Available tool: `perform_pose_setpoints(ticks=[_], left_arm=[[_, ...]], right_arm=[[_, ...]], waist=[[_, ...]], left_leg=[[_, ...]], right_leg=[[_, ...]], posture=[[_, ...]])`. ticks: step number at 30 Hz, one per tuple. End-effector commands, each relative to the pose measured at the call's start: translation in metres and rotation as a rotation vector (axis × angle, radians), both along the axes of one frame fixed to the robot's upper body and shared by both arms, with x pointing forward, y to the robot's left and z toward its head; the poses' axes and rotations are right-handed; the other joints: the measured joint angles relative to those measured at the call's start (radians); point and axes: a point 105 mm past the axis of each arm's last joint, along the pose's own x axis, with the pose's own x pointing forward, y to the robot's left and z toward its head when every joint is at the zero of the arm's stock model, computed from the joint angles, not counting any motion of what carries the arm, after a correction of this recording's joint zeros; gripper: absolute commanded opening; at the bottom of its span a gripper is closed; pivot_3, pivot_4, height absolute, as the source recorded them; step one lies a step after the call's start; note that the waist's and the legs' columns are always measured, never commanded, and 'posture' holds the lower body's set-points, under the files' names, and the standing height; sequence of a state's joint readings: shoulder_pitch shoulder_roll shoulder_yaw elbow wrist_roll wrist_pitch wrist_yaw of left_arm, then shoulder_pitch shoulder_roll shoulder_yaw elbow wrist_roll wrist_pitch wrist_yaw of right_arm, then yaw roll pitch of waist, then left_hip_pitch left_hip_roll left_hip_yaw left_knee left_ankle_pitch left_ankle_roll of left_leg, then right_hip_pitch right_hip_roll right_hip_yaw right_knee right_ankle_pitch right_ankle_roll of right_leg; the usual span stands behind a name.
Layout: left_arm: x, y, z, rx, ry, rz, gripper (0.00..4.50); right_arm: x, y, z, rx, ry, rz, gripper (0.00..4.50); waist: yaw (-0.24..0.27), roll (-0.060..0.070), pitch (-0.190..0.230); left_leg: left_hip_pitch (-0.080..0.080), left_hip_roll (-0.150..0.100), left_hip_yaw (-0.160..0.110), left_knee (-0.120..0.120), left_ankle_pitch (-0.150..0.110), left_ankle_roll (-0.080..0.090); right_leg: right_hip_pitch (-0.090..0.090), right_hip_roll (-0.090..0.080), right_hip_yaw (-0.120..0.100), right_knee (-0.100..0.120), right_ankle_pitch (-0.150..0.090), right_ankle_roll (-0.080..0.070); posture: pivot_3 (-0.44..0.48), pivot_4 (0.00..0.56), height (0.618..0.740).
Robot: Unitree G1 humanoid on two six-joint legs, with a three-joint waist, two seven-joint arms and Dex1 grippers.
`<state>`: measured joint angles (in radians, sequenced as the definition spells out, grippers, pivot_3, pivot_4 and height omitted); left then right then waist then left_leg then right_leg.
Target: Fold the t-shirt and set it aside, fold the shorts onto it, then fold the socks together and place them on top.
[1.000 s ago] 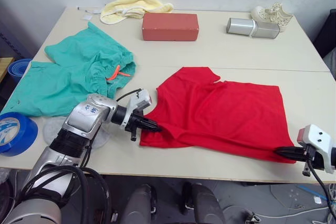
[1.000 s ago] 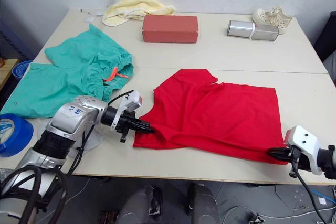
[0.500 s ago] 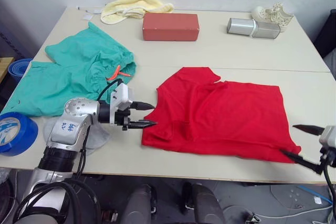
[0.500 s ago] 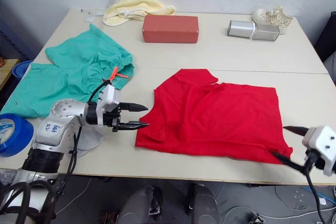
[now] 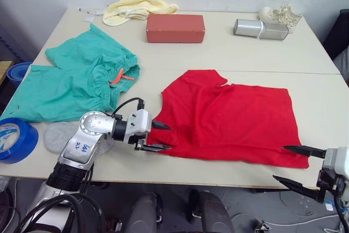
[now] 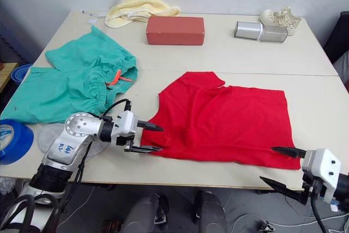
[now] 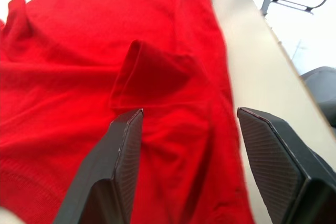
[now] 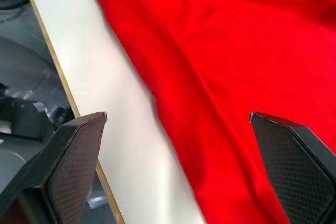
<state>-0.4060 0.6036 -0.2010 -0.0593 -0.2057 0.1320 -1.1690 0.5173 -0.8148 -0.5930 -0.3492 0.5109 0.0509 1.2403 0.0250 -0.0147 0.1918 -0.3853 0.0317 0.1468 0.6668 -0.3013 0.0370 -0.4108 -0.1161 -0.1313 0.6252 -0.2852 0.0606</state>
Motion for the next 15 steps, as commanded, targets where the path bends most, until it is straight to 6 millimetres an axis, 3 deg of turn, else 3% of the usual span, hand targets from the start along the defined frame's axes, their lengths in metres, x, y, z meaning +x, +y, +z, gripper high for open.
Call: perform_pose_setpoints(ticks=[1, 3, 6, 13, 15], left_arm=[[0.0, -0.008, -0.008, -0.001, -0.031, 0.003, 2.99], [0.002, -0.01, -0.011, -0.01, -0.027, 0.013, 2.99], [0.004, -0.012, -0.013, -0.019, -0.026, 0.018, 2.39], [0.011, -0.009, -0.009, -0.072, 0.036, 0.08, 0.15], [0.017, -0.006, -0.005, -0.113, 0.095, 0.134, 0.03]], right_arm=[[-0.001, 0.013, 0.009, 0.045, -0.057, 0.038, 4.44], [-0.002, 0.016, 0.008, 0.058, -0.06, 0.044, 4.44], [-0.004, 0.016, 0.007, 0.061, -0.055, 0.047, 4.5], [-0.008, 0.013, 0.002, 0.076, -0.055, 0.038, 4.5], [-0.008, 0.013, 0.001, 0.079, -0.055, 0.036, 4.5]], waist=[[0.0, 0.0, 0.0], [0.001, 0.0, 0.0], [0.001, 0.0, 0.0], [0.001, 0.0, 0.0], [0.0, 0.0, 0.0]], left_leg=[[0.0, 0.0, 0.0, 0.0, 0.0, 0.0], [0.0, 0.0, 0.0, 0.0, 0.0, 0.0], [0.0, 0.0, 0.0, 0.0, 0.0, 0.0], [0.0, 0.0, 0.0, 0.0, 0.0, 0.001], [0.0, 0.0, 0.0, 0.0, 0.0, 0.001]], right_leg=[[0.0, 0.0, 0.0, 0.0, 0.0, 0.0], [0.0, 0.0, 0.0, 0.0, 0.0, 0.0], [0.0, 0.0, 0.0, 0.0, 0.0, 0.0], [0.0, 0.0, 0.0, 0.0, 0.0, 0.0], [0.0, 0.0, 0.0, 0.0, 0.0, 0.0]], posture=[[0.0, 0.15, 0.74], [0.0, 0.15, 0.74], [0.0, 0.15, 0.74], [0.0, 0.15, 0.74], [0.0, 0.15, 0.74]])
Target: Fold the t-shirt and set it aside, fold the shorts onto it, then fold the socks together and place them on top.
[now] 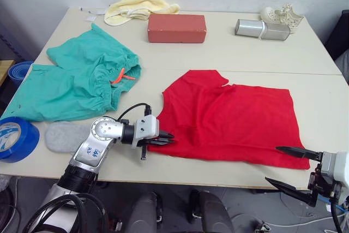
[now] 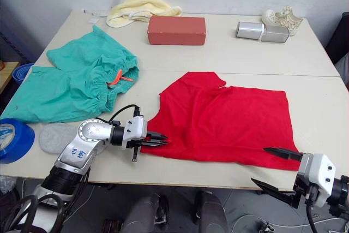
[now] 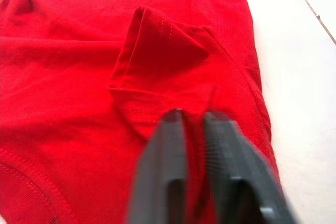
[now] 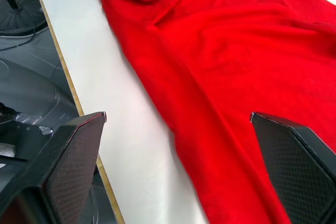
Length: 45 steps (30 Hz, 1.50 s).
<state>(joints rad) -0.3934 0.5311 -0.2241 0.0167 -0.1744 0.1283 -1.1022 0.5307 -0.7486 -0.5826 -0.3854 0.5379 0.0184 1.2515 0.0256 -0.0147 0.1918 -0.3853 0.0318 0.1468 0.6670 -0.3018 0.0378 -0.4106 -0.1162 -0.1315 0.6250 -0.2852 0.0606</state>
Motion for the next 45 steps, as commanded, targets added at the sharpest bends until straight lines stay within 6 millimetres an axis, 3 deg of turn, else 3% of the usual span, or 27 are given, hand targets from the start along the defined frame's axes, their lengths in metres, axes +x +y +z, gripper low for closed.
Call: perform_pose_setpoints(ticks=[1, 13, 16, 20, 23, 26, 29, 31, 35, 37, 38, 45], left_arm=[[0.012, 0.005, 0.015, -0.087, 0.07, 0.097, 0.03], [0.032, 0.022, 0.008, -0.159, 0.229, 0.37, 0.03], [0.038, 0.032, 0.011, -0.181, 0.238, 0.465, 0.6], [0.037, 0.039, 0.027, -0.226, 0.186, 0.464, 1.88], [0.031, 0.039, 0.048, -0.266, 0.042, 0.379, 2.82], [0.016, 0.027, 0.063, -0.311, -0.038, 0.207, 2.86], [-0.009, 0.003, 0.05, -0.224, -0.035, -0.014, 2.22], [-0.014, -0.011, 0.035, -0.169, -0.015, -0.068, 1.61], [-0.011, -0.025, 0.007, -0.077, 0.006, -0.058, 0.22], [-0.006, -0.028, -0.001, -0.055, 0.023, -0.017, 0.0], [-0.002, -0.027, -0.005, -0.041, 0.023, 0.018, 0.0], [0.006, -0.008, -0.028, 0.058, 0.083, 0.163, 0.0]], right_arm=[[-0.002, 0.0, 0.0, 0.013, -0.016, 0.005, 4.5], [0.0, -0.008, -0.012, 0.075, -0.003, -0.091, 4.5], [0.002, -0.011, -0.01, 0.108, -0.017, -0.137, 4.5], [0.004, -0.012, -0.006, 0.143, -0.034, -0.178, 4.5], [0.007, -0.005, 0.0, 0.195, -0.034, -0.173, 4.5], [0.008, 0.011, 0.001, 0.216, 0.009, -0.101, 4.11], [0.021, 0.029, -0.009, 0.148, 0.009, -0.054, 3.16], [0.035, 0.04, -0.019, 0.084, -0.011, -0.036, 2.5], [0.056, 0.05, -0.032, 0.013, -0.034, -0.063, 0.98], [0.064, 0.05, -0.034, 0.006, -0.048, -0.092, 0.25], [0.065, 0.049, -0.037, -0.002, -0.047, -0.108, 0.05], [0.062, 0.015, -0.044, -0.096, -0.066, -0.219, 0.05]], waist=[[0.0, 0.0, 0.0], [0.0, 0.0, 0.0], [-0.002, 0.0, 0.0], [-0.002, 0.0, 0.0], [-0.001, 0.0, 0.0], [-0.001, 0.0, 0.0], [-0.001, -0.001, -0.001], [-0.003, 0.001, -0.001], [-0.001, 0.001, -0.001], [0.0, 0.001, -0.001], [0.001, 0.001, -0.001], [-0.001, 0.001, -0.001]], left_leg=[[0.0, 0.0, 0.0, 0.0, 0.0, 0.0], [0.0, 0.0, 0.0, 0.0, 0.0, 0.0], [0.0, 0.0, 0.0, 0.0, 0.0, -0.001], [0.0, 0.0, 0.0, 0.0, 0.0, -0.001], [0.0, 0.0, 0.0, 0.0, 0.0, -0.002], [0.0, 0.0, 0.0, 0.0, 0.0, -0.002], [0.0, 0.0, 0.0, 0.0, 0.0, -0.002], [0.0, 0.0, 0.001, 0.0, 0.0, -0.002], [0.0, 0.0, 0.001, 0.0, 0.0, -0.002], [-0.001, 0.0, 0.001, 0.0, 0.0, -0.002], [-0.001, 0.0, 0.001, 0.0, 0.0, -0.002], [-0.001, 0.0, 0.001, 0.0, 0.0, -0.001]], right_leg=[[0.0, 0.0, 0.0, 0.0, 0.0, 0.0], [0.0, 0.0, 0.0, 0.0, 0.0, 0.0], [0.0, 0.0, 0.0, 0.001, 0.0, 0.0], [0.0, 0.0, 0.0, 0.001, 0.0, 0.0], [0.0, 0.0, 0.0, 0.0, 0.0, 0.0], [0.0, 0.0, 0.0, 0.0, 0.0, 0.0], [0.0, 0.0, 0.0, 0.0, 0.0, 0.0], [0.0, 0.0, 0.0, 0.0, 0.0, 0.0], [-0.001, 0.0, 0.0, 0.0, 0.0, 0.0], [-0.001, 0.0, 0.0, 0.001, 0.0, -0.001], [-0.001, 0.0, 0.0, 0.0, 0.0, -0.001], [-0.001, 0.0, -0.001, 0.001, 0.0, 0.0]], posture=[[0.0, 0.15, 0.74], [0.0, 0.15, 0.74], [0.0, 0.15, 0.74], [0.0, 0.15, 0.74], [0.0, 0.15, 0.74], [0.0, 0.15, 0.74], [0.0, 0.15, 0.74], [0.0, 0.15, 0.74], [0.0, 0.15, 0.74], [0.0, 0.15, 0.74], [0.0, 0.15, 0.74], [0.0, 0.15, 0.74]])
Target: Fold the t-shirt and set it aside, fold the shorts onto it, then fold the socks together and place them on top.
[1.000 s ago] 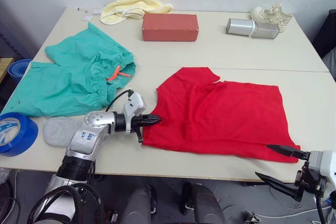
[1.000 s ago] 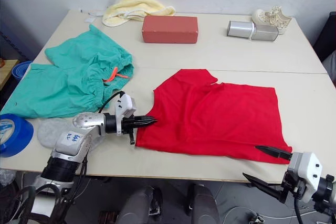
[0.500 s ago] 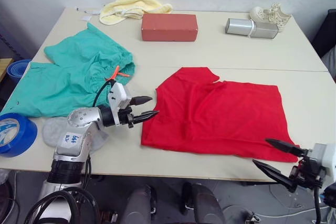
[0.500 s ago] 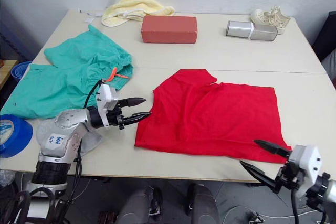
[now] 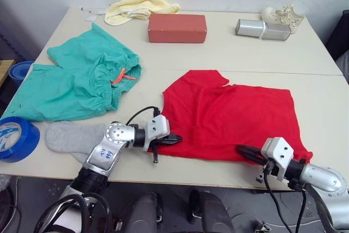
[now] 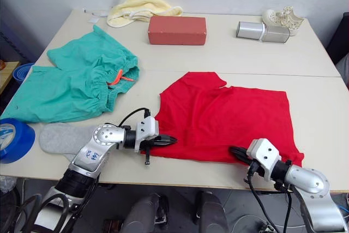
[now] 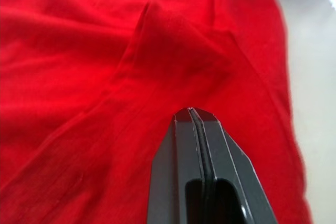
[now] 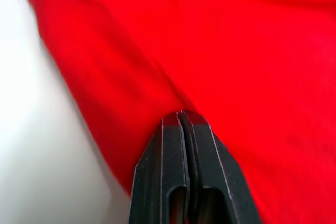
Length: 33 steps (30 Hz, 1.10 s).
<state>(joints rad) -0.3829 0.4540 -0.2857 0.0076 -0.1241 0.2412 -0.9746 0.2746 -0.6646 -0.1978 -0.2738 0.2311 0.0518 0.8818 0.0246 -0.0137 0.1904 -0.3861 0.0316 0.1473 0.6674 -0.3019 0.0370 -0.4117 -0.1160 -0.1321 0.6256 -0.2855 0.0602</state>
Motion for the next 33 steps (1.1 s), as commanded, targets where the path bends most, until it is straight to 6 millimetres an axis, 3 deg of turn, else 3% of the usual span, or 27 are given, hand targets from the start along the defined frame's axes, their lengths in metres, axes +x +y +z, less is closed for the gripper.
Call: perform_pose_setpoints(ticks=[1, 12, 17, 20, 27, 30, 33], left_arm=[[0.004, 0.015, -0.011, 0.07, 0.01, 0.082, 0.0], [0.005, 0.038, -0.013, 0.034, 0.039, 0.204, 0.0], [0.008, 0.04, -0.003, -0.047, 0.011, 0.222, 0.0], [0.009, 0.04, 0.009, -0.099, -0.017, 0.205, 0.0], [0.003, 0.017, 0.051, -0.298, -0.032, 0.038, 0.0], [-0.012, -0.004, 0.053, -0.275, -0.011, -0.14, 0.0], [-0.017, -0.019, 0.046, -0.241, -0.005, -0.213, 0.0]], right_arm=[[-0.002, -0.023, 0.008, -0.051, -0.048, -0.066, 0.05], [-0.023, -0.113, 0.003, -0.091, -0.112, -0.347, 0.05], [-0.02, -0.139, 0.013, -0.062, -0.187, -0.46, 0.05], [-0.017, -0.133, 0.03, 0.016, -0.243, -0.432, 0.05], [-0.018, -0.08, 0.057, 0.21, -0.238, -0.209, 0.05], [-0.019, -0.048, 0.051, 0.217, -0.178, -0.086, 0.05], [-0.022, -0.029, 0.039, 0.205, -0.115, -0.007, 0.05]], waist=[[0.0, 0.0, 0.0], [-0.004, 0.002, -0.002], [-0.006, 0.004, -0.003], [-0.006, 0.005, -0.004], [-0.001, 0.005, -0.004], [0.0, 0.005, -0.004], [0.001, 0.005, -0.004]], left_leg=[[0.0, 0.0, 0.0, 0.0, 0.0, 0.0], [0.004, 0.001, 0.001, -0.002, 0.0, 0.0], [0.005, 0.001, 0.001, -0.002, -0.001, 0.0], [0.006, 0.001, 0.001, -0.003, -0.001, 0.0], [0.005, 0.001, 0.001, -0.003, -0.001, 0.0], [0.005, 0.001, 0.001, -0.003, -0.001, -0.001], [0.005, 0.0, 0.001, -0.003, -0.001, -0.001]], right_leg=[[0.0, 0.0, 0.0, 0.0, 0.0, 0.0], [0.003, 0.0, 0.001, 0.0, 0.0, 0.0], [0.003, 0.0, 0.002, 0.0, 0.0, 0.0], [0.003, 0.0, 0.003, 0.0, 0.0, -0.001], [0.003, 0.0, 0.002, 0.0, -0.001, -0.001], [0.003, 0.0, 0.002, 0.0, -0.001, -0.001], [0.003, 0.0, 0.002, -0.001, -0.001, -0.001]], posture=[[0.0, 0.15, 0.74], [0.0, 0.15, 0.74], [0.0, 0.15, 0.74], [0.0, 0.15, 0.74], [0.0, 0.15, 0.74], [0.0, 0.15, 0.74], [0.0, 0.15, 0.74]])
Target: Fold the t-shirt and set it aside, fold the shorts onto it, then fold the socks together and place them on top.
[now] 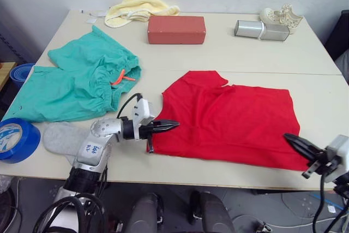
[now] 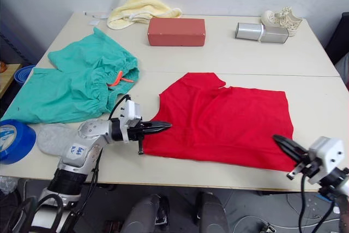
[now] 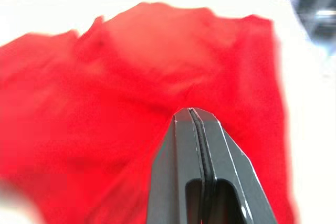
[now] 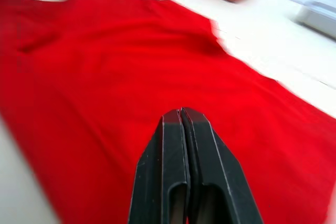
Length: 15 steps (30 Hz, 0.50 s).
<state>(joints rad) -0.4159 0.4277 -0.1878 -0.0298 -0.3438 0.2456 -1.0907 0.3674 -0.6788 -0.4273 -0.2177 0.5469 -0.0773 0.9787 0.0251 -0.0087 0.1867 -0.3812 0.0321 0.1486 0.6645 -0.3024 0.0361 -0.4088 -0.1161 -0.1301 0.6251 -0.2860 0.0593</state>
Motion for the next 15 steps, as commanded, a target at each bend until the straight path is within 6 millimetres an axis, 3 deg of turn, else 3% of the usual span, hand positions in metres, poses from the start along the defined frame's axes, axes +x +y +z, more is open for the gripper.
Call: perform_pose_setpoints(ticks=[1, 5, 8, 12, 15], left_arm=[[-0.008, -0.022, -0.006, 0.035, -0.026, -0.092, 0.0], [-0.005, -0.045, -0.025, 0.088, -0.042, -0.113, 0.0], [0.006, -0.051, -0.033, 0.103, -0.044, -0.046, 0.0], [0.014, -0.041, -0.041, 0.154, -0.029, 0.028, 0.0], [0.019, -0.024, -0.045, 0.204, -0.007, 0.082, 0.0]], right_arm=[[-0.005, 0.018, -0.01, -0.018, 0.042, 0.078, 0.05], [-0.001, 0.023, -0.028, -0.032, 0.075, 0.085, 0.05], [0.003, 0.025, -0.038, -0.039, 0.088, 0.08, 0.05], [0.001, 0.017, -0.053, -0.061, 0.133, 0.034, 0.05], [0.003, 0.0, -0.052, -0.057, 0.123, -0.058, 0.05]], waist=[[0.0, 0.0, 0.0], [0.001, 0.0, 0.0], [-0.002, 0.0, 0.0], [-0.002, 0.0, 0.0], [-0.002, 0.0, 0.0]], left_leg=[[0.0, 0.0, 0.0, 0.0, 0.0, 0.0], [-0.001, -0.001, 0.0, 0.001, 0.0, 0.0], [-0.002, 0.0, 0.0, 0.001, 0.0, 0.001], [-0.002, 0.0, 0.0, 0.001, 0.0, 0.0], [-0.002, 0.0, 0.0, 0.001, 0.0, 0.001]], right_leg=[[0.0, 0.0, 0.0, 0.0, 0.0, 0.0], [0.0, 0.0, -0.001, 0.0, 0.0, 0.0], [-0.001, 0.0, -0.001, 0.0, 0.0, 0.0], [-0.002, 0.001, -0.001, 0.0, 0.0, 0.0], [-0.002, 0.001, -0.001, 0.0, 0.0, 0.0]], posture=[[0.0, 0.15, 0.74], [0.0, 0.15, 0.74], [0.0, 0.15, 0.74], [0.0, 0.15, 0.74], [0.0, 0.15, 0.74]])
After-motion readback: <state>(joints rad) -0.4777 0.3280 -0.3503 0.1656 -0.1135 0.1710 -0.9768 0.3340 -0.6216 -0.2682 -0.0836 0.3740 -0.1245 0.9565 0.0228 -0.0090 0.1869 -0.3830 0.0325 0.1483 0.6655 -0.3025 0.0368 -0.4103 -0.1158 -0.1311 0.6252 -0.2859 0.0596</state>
